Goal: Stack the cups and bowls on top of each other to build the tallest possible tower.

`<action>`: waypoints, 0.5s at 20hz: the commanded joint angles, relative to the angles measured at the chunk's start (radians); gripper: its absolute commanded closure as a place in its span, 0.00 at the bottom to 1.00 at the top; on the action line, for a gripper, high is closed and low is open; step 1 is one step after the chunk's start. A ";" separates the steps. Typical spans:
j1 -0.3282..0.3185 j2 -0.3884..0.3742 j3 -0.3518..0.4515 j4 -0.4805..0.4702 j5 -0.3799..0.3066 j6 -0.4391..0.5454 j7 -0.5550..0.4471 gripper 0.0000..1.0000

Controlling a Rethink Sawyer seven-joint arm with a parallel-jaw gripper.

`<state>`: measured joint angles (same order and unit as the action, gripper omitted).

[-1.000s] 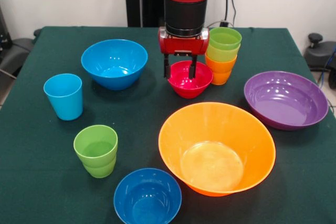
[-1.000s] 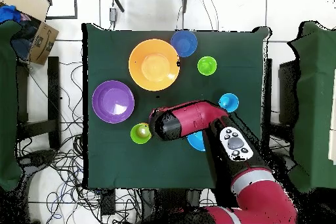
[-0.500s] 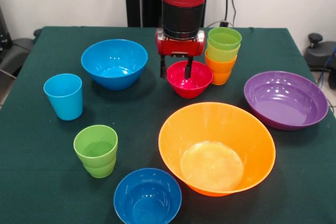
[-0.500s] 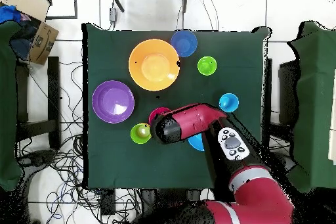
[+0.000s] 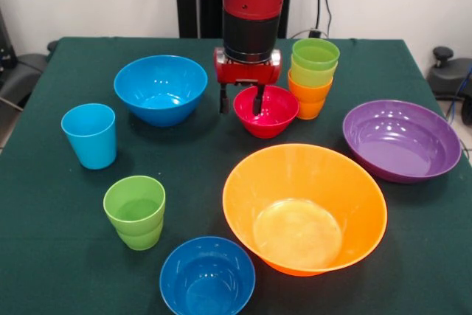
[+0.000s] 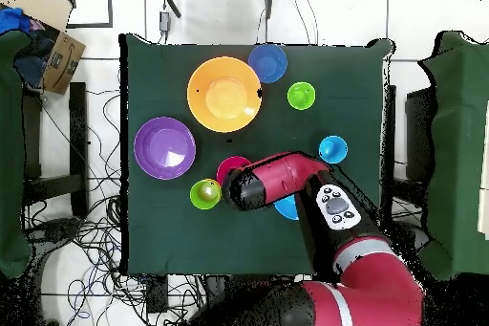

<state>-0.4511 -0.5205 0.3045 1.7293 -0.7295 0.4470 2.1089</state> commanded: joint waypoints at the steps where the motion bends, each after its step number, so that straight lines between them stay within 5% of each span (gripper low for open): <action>1: 0.008 0.087 0.005 -0.075 -0.095 -0.073 -0.057 0.00; 10: -0.008 0.144 0.019 -0.078 -0.088 -0.126 -0.033 0.00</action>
<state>-0.4559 -0.4553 0.3023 1.7114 -0.7531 0.3958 2.1089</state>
